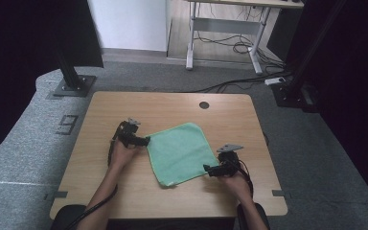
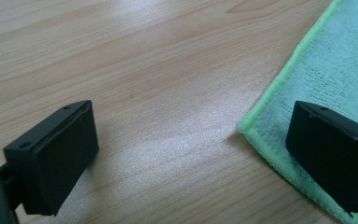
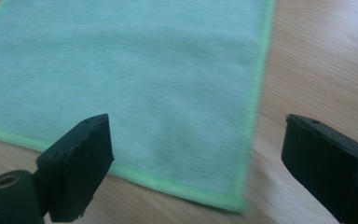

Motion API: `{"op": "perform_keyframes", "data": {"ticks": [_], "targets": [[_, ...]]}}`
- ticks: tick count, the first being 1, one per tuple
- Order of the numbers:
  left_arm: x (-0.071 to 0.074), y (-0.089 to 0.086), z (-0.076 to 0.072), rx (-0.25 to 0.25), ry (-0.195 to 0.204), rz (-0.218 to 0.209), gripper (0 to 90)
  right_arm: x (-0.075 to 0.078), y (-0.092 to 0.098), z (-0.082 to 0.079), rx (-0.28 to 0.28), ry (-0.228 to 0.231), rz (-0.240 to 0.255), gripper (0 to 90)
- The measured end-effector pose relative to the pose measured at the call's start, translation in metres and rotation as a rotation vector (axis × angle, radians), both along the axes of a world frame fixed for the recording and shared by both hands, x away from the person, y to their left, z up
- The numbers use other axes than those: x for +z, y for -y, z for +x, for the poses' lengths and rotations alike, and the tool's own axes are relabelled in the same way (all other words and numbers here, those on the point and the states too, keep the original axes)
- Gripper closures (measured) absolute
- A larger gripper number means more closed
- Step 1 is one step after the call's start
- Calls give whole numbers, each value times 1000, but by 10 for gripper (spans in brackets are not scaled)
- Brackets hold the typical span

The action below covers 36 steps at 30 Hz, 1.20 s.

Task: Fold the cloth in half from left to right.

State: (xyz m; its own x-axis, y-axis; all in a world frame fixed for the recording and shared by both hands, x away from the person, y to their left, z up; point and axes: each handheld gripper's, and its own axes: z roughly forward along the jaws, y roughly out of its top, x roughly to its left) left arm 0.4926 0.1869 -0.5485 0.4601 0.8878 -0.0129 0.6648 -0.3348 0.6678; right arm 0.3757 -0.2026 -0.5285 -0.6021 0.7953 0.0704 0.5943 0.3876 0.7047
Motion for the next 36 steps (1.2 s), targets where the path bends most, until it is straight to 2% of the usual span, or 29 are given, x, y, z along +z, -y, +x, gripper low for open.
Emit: {"op": "perform_keyframes", "data": {"ticks": [16,32,36], "targets": [[0,0,0,11,0,2,13,2,-61,-16,208,-13,-6,176],[0,0,0,15,1,-1,14,4,-118,-35,405,-43,-5,292],[0,0,0,15,1,-1,14,4,-133,-38,452,-48,-6,357]]}}
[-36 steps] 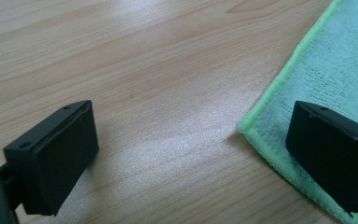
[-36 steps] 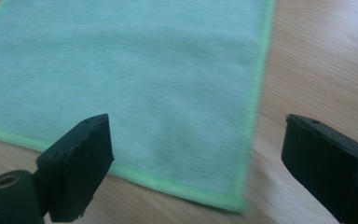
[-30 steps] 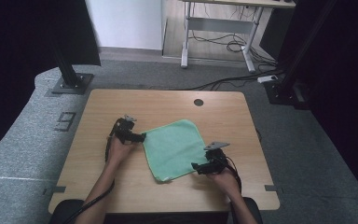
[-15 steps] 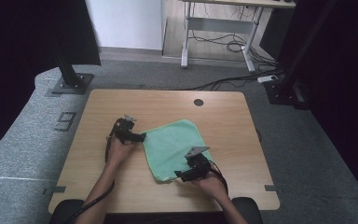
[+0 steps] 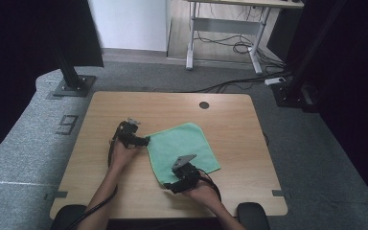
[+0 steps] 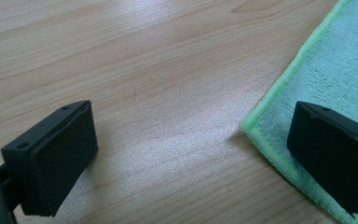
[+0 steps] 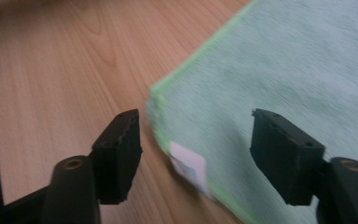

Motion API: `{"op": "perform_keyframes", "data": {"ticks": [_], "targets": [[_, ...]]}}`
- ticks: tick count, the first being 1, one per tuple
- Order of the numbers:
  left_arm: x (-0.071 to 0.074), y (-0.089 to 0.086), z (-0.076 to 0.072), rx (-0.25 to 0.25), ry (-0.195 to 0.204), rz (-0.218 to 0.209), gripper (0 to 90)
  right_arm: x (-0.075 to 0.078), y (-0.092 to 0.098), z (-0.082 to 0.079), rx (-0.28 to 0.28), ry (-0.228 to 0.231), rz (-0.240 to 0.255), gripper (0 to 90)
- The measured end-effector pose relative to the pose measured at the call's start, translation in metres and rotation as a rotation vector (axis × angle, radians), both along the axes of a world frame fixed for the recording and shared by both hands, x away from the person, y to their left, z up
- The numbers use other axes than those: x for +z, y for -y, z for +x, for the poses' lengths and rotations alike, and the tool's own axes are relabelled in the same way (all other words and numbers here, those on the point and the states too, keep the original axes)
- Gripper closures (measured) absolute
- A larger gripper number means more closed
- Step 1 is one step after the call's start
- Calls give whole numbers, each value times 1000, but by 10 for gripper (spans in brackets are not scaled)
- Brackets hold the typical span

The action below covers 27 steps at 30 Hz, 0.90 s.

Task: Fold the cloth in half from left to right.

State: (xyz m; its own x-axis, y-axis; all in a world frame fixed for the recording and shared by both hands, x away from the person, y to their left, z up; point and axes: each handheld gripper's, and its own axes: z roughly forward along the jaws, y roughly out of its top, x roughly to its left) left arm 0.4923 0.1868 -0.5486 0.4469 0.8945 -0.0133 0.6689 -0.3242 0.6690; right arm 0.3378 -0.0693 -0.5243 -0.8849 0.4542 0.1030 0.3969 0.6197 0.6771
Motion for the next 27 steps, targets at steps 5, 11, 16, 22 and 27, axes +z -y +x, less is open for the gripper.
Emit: {"op": "perform_keyframes", "data": {"ticks": [5,11,16,22,27], "targets": [[0,0,0,0,-1,1,14,1,-16,-2,44,-9,-13,490],[0,0,0,0,-1,0,14,0,-33,-3,63,10,-67,623],[1,-1,-2,-7,10,-7,54,-3,-38,-5,55,17,-102,772],[2,-1,-5,-41,37,-24,190,-5,-36,-4,58,0,-99,833],[3,0,-9,-110,60,-47,476,-6,-36,-4,65,-4,-93,842]]}}
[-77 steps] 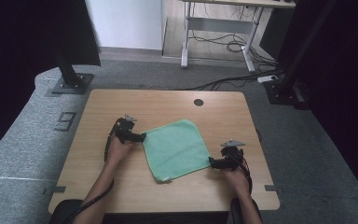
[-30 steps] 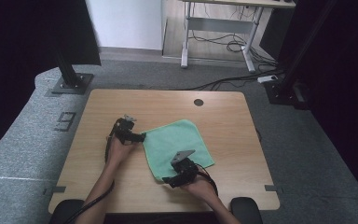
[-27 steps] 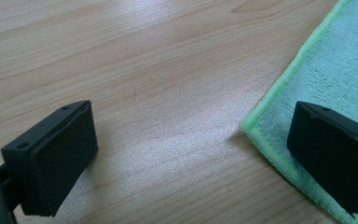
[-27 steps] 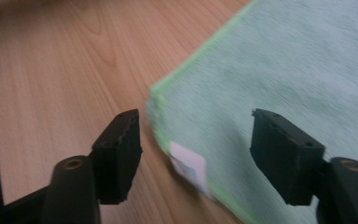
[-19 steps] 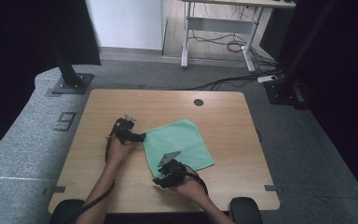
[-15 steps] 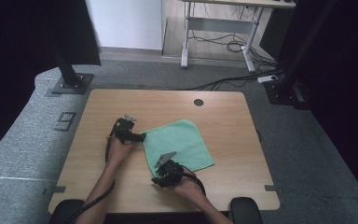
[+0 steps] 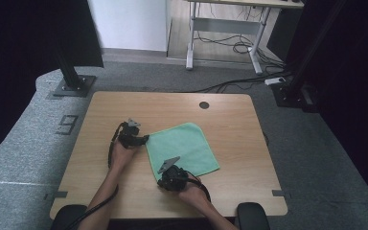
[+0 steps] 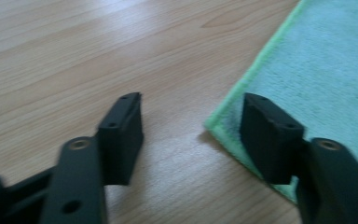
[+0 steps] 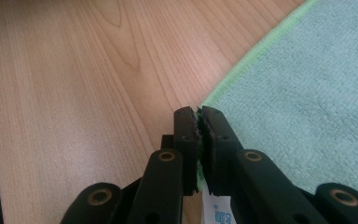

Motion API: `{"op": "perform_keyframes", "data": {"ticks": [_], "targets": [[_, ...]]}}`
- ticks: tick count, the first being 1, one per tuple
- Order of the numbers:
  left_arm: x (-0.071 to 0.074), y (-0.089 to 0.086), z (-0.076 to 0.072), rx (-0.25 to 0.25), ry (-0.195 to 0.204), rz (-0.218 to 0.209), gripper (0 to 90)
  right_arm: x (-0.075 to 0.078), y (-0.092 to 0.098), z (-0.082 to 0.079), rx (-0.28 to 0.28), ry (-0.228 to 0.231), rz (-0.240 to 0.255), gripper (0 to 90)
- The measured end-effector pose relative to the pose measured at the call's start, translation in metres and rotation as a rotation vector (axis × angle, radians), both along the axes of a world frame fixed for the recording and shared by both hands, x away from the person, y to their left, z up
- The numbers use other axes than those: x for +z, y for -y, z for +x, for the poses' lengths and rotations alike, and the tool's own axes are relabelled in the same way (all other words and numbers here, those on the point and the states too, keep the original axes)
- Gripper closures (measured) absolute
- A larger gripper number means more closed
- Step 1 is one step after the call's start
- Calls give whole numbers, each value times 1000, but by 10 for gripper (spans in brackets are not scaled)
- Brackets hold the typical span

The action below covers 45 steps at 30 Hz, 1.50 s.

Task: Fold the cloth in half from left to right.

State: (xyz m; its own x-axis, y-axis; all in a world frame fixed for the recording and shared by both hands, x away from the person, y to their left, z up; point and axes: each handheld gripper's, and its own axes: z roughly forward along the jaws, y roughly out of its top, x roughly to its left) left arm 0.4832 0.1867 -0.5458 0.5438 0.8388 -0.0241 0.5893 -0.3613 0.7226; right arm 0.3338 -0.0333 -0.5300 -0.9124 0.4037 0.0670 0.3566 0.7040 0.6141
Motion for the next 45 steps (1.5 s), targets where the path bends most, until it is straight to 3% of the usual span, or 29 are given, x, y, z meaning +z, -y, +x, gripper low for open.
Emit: {"op": "perform_keyframes", "data": {"ticks": [9,11,26,34,45], "targets": [[0,3,-4,-66,-20,-43,827,0,-4,0,11,-3,8,843],[0,2,-5,-65,-24,-47,851,0,-5,0,14,-5,10,843],[14,-26,-15,-7,-49,-45,852,10,-23,-6,60,16,36,841],[30,-19,-9,-11,-32,-54,852,25,-6,-5,31,47,57,838],[46,4,6,-27,-25,-85,852,37,27,0,-37,79,79,838]]}}
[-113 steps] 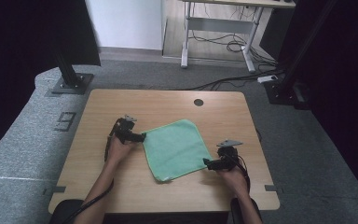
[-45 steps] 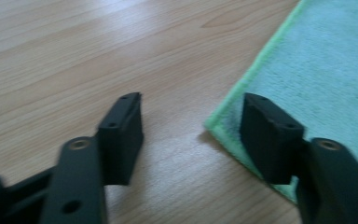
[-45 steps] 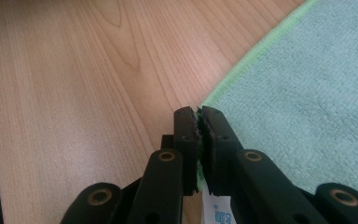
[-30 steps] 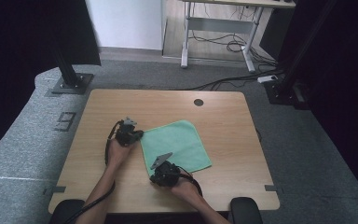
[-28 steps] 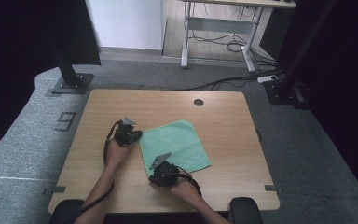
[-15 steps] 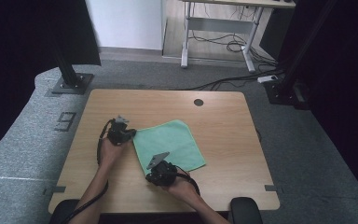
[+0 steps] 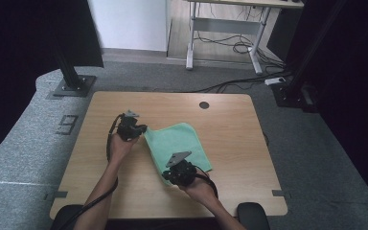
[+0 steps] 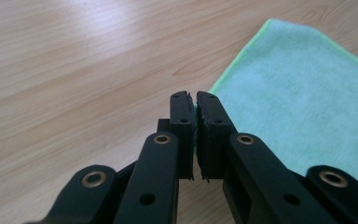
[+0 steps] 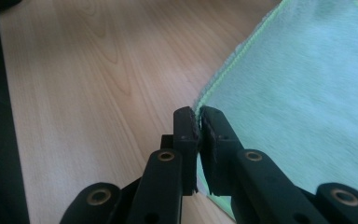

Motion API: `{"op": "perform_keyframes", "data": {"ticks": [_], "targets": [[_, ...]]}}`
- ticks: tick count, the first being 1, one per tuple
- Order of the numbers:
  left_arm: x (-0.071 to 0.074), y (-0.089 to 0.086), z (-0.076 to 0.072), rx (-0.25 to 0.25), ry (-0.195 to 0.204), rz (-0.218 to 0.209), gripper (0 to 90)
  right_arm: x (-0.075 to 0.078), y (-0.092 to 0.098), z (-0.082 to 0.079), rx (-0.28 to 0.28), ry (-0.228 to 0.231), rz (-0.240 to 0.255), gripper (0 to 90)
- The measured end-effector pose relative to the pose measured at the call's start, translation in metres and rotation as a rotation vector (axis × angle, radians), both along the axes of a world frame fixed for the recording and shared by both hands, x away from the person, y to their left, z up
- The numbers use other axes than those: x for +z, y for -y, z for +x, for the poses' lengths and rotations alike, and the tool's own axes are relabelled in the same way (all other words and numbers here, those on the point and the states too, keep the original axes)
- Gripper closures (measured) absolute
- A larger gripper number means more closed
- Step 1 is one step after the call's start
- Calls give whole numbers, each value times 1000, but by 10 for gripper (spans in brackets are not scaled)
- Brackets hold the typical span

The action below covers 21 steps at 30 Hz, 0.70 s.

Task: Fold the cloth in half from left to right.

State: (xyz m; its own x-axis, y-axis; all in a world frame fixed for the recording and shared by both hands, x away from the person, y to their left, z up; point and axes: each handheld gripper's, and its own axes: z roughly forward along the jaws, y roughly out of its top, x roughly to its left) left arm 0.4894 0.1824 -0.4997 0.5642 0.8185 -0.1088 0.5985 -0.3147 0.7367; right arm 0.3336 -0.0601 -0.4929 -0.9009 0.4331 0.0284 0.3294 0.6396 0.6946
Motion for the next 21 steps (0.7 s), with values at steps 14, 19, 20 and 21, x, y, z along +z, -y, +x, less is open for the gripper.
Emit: {"op": "perform_keyframes", "data": {"ticks": [14,19,20,21], "targets": [[9,49,17,-54,17,5,852,3,47,6,-99,14,10,838],[9,66,21,-74,33,24,853,2,63,9,-135,18,12,839],[10,69,22,-78,36,30,853,2,67,9,-145,16,10,839],[10,72,23,-80,38,30,853,2,70,10,-153,19,11,839]]}}
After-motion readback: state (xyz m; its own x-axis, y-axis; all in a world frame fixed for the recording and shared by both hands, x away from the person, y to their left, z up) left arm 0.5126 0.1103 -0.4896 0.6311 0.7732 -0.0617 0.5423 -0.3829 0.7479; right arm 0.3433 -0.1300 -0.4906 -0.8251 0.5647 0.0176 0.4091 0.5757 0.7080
